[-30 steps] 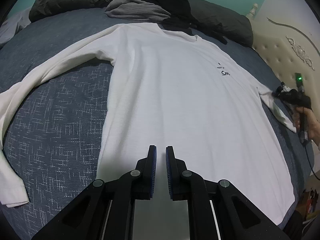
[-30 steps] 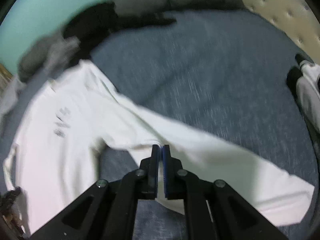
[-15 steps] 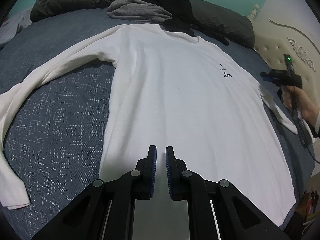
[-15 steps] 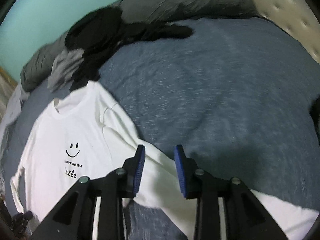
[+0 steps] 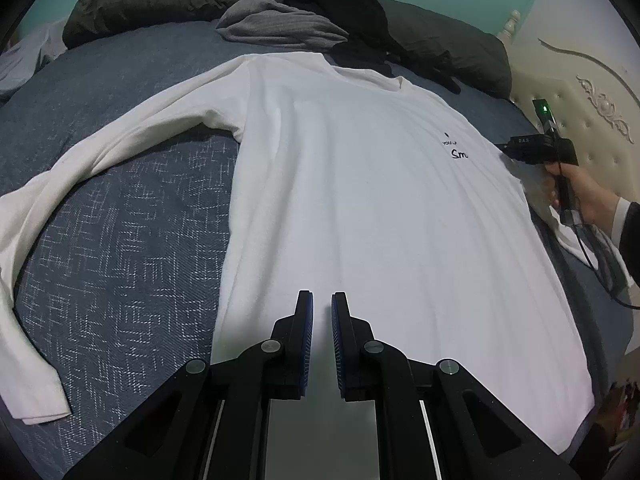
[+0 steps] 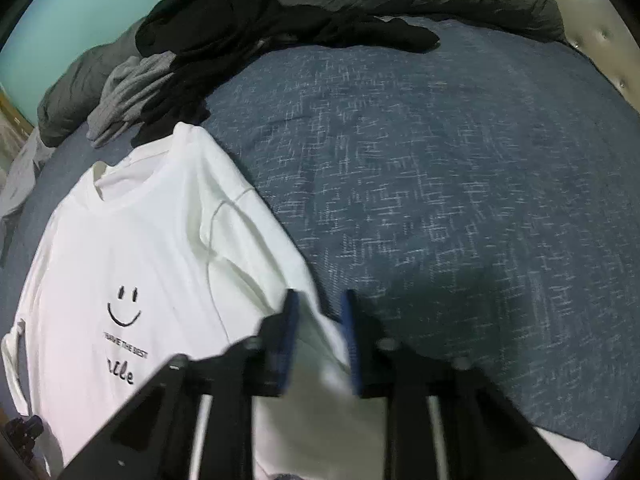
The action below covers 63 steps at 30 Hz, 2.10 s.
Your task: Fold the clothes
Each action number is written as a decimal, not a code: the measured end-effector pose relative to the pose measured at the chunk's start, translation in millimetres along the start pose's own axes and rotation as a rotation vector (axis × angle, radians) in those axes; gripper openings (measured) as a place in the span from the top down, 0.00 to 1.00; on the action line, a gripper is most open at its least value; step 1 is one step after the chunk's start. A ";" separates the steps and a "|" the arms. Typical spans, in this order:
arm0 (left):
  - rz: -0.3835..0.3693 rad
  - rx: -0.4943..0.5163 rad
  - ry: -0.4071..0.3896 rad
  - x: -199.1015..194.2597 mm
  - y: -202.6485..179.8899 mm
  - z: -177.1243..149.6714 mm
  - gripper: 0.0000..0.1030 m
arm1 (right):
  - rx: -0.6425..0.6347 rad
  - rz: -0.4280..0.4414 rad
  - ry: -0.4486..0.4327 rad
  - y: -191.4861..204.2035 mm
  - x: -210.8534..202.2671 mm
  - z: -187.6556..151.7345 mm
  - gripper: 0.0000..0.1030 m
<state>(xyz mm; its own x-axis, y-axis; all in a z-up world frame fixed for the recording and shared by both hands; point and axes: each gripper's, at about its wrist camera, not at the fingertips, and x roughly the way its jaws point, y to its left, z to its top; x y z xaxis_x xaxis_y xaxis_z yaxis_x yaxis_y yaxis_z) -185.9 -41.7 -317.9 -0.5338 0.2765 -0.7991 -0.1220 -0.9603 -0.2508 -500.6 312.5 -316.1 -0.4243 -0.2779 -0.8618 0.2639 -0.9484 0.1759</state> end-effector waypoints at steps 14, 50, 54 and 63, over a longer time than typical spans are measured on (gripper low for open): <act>0.006 -0.002 0.009 2.9 2.4 -0.8 0.90 | 0.019 -0.168 -0.154 -12.0 -23.2 25.2 0.99; -0.002 -0.002 0.006 1.7 1.4 3.0 0.90 | 0.246 -0.205 -0.166 -175.9 -149.7 -62.9 0.65; -0.002 0.004 0.002 0.8 -2.4 3.3 0.90 | 0.268 -0.237 -0.135 -199.9 -172.3 -98.7 0.62; -0.003 0.021 -0.001 2.7 -9.5 4.0 0.90 | 0.290 -0.378 -0.019 -238.4 -187.3 -162.7 0.54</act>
<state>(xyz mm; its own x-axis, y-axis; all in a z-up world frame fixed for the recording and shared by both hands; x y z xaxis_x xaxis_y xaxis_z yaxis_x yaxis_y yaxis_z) -189.5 -31.9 -315.5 -0.5342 0.2792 -0.7979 -0.1411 -0.9601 -0.2415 -343.1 615.4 -273.9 -0.4601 0.0942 -0.8828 -0.1636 -0.9863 -0.0200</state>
